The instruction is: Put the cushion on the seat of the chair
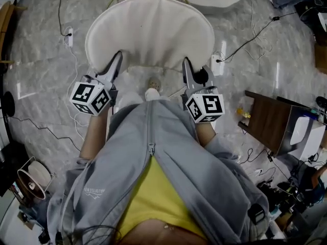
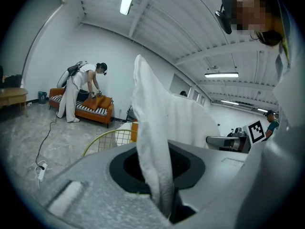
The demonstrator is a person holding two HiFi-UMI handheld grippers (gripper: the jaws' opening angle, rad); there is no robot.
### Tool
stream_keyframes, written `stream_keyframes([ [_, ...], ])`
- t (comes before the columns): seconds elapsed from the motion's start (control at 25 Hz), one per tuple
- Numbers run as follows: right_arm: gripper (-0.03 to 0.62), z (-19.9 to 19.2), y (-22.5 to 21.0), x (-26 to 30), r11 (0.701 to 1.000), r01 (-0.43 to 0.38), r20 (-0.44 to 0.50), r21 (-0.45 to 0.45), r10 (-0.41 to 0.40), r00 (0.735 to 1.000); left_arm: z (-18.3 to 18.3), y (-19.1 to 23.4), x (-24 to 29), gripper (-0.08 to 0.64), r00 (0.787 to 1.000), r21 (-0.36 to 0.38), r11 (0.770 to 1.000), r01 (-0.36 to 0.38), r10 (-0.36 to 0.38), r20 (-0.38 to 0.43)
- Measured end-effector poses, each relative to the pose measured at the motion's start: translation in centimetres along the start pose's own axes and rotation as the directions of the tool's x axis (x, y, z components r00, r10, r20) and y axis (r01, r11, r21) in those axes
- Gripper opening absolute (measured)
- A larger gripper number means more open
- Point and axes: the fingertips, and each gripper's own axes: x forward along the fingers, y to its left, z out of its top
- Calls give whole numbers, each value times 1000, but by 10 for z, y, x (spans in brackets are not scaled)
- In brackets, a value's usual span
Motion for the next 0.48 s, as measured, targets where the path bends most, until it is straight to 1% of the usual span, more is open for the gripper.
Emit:
stream_keyframes([
  [0.16,70,-23,-17,15,999,-1,-59,39,3,998,-24,13,17,67,998,-33,999,-14,12,-56],
  [0.28,70,-49,-25,28,998,13,-116,56,-6,993,-49,28,32,67,993,-58,998,0,-6,-116],
  [0.36,70,-71,-29,36,996,32,-172,79,-18,985,-70,39,39,67,986,-87,996,14,-28,-166],
  [0.48,69,-102,-37,48,992,67,-250,109,-38,967,-100,53,51,67,969,-141,989,34,-68,-238],
])
